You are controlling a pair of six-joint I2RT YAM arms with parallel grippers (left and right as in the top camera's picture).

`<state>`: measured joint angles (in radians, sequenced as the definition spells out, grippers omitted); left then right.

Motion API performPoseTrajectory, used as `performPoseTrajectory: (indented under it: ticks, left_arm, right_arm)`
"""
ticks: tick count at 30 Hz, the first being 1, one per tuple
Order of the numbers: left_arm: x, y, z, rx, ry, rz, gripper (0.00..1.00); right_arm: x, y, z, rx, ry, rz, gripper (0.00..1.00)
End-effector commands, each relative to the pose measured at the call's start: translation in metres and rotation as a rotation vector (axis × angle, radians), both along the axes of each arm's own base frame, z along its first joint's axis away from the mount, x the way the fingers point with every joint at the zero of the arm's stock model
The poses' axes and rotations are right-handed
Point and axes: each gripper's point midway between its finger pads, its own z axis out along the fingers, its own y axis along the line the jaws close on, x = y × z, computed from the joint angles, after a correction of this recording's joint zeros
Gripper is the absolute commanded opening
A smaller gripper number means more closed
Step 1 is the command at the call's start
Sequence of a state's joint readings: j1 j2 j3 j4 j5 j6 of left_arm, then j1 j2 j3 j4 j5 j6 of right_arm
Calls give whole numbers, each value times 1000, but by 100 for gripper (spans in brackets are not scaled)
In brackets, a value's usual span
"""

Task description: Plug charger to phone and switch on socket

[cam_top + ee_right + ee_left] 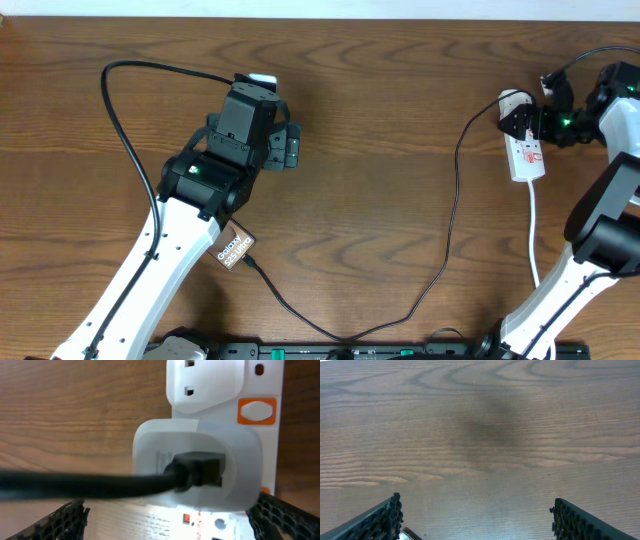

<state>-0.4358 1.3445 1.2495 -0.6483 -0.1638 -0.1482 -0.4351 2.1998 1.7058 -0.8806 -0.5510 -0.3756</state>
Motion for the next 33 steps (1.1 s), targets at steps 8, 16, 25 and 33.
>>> performPoseTrajectory:
  ticks: [8, 16, 25, 33]
  left_arm:
    - [3, 1, 6, 18, -17, -3, 92]
    - [3, 1, 6, 18, -17, -3, 92]
    - [3, 1, 6, 18, -17, -3, 92]
    - [3, 1, 6, 18, -17, -3, 92]
  right_arm:
    - [4, 13, -4, 28, 14, 8, 99]
    - [5, 19, -2, 76, 18, -5, 99]
    - [2, 30, -4, 145, 12, 8, 99]
    - [-9, 37, -18, 174, 41, 9, 99]
